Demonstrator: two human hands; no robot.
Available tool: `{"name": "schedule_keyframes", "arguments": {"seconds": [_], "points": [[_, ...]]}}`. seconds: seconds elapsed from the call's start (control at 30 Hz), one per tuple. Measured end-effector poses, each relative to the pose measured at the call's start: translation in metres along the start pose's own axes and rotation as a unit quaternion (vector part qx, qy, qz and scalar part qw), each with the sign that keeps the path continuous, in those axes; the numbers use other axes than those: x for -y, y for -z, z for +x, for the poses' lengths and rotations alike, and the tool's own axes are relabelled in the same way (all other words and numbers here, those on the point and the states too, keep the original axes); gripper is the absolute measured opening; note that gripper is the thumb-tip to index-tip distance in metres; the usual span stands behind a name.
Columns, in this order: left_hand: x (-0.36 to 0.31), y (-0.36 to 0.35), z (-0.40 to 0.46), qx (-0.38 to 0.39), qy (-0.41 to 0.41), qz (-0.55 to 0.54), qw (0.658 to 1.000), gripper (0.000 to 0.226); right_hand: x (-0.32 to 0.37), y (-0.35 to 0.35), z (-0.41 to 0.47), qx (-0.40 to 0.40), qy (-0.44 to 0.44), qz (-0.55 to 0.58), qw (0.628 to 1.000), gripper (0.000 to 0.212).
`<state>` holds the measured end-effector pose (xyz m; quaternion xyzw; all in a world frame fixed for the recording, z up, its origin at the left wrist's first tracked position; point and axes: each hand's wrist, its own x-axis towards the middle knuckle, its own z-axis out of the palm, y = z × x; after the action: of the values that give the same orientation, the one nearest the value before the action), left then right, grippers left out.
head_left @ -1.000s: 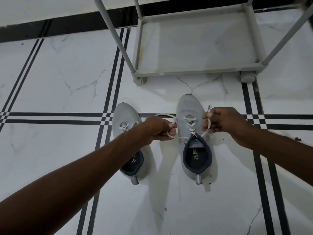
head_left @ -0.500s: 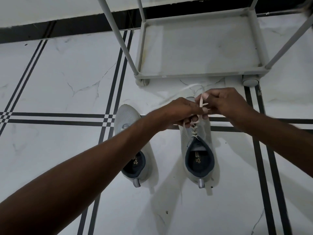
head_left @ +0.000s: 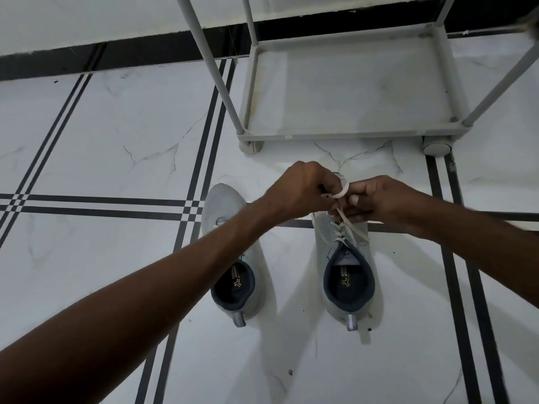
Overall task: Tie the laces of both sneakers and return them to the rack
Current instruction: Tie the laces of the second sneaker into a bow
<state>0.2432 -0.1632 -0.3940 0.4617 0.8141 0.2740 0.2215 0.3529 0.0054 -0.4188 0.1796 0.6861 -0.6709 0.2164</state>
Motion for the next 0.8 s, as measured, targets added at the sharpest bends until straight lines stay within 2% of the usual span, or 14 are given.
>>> {"name": "schedule_keyframes", "arguments": {"seconds": [0.1, 0.2, 0.27, 0.3, 0.37, 0.47, 0.53, 0.6, 0.67, 0.7, 0.73, 0.77, 0.8], "points": [[-0.007, -0.018, -0.005, -0.079, -0.054, 0.084, 0.992, 0.012, -0.003, -0.005, 0.004, 0.005, -0.044, 0.062, 0.997, 0.022], [-0.006, -0.029, -0.006, -0.149, -0.063, 0.135, 0.977, 0.012, -0.003, -0.002, 0.003, -0.024, -0.062, 0.107, 0.992, 0.022], [-0.007, -0.031, -0.007, -0.179, -0.030, 0.104, 0.978, 0.015, -0.002, 0.000, 0.002, -0.073, -0.047, 0.116, 0.989, 0.023], [-0.007, -0.032, -0.008, -0.186, 0.006, 0.047, 0.981, 0.015, -0.002, 0.002, 0.002, -0.113, -0.033, 0.095, 0.989, 0.020], [-0.006, -0.031, -0.011, -0.173, 0.117, -0.132, 0.969, 0.015, -0.004, 0.008, 0.001, -0.201, 0.006, -0.007, 0.980, 0.012], [0.008, -0.029, -0.019, -0.119, 0.267, -0.384, 0.876, 0.016, -0.015, 0.026, -0.003, -0.290, 0.069, -0.267, 0.917, 0.006], [0.021, -0.029, -0.029, -0.087, 0.347, -0.451, 0.818, 0.025, -0.029, 0.039, -0.008, -0.295, 0.057, -0.395, 0.868, 0.010], [0.033, -0.031, -0.042, -0.073, 0.420, -0.428, 0.797, 0.027, -0.046, 0.050, -0.013, -0.296, 0.025, -0.493, 0.818, 0.005], [0.046, -0.037, -0.049, -0.055, 0.467, -0.377, 0.798, 0.023, -0.060, 0.052, -0.016, -0.290, -0.004, -0.564, 0.773, 0.008], [0.051, -0.041, -0.051, -0.043, 0.477, -0.347, 0.807, 0.027, -0.066, 0.049, -0.015, -0.281, -0.007, -0.591, 0.756, 0.012], [0.054, -0.046, -0.051, -0.031, 0.472, -0.295, 0.830, 0.033, -0.069, 0.043, -0.015, -0.271, 0.002, -0.602, 0.751, 0.017], [0.054, -0.050, -0.051, -0.021, 0.451, -0.215, 0.866, 0.040, -0.072, 0.035, -0.014, -0.261, 0.023, -0.584, 0.768, 0.023], [0.048, -0.053, -0.051, -0.022, 0.415, -0.116, 0.902, 0.044, -0.073, 0.025, -0.013, -0.242, 0.048, -0.543, 0.803, 0.026]]}}
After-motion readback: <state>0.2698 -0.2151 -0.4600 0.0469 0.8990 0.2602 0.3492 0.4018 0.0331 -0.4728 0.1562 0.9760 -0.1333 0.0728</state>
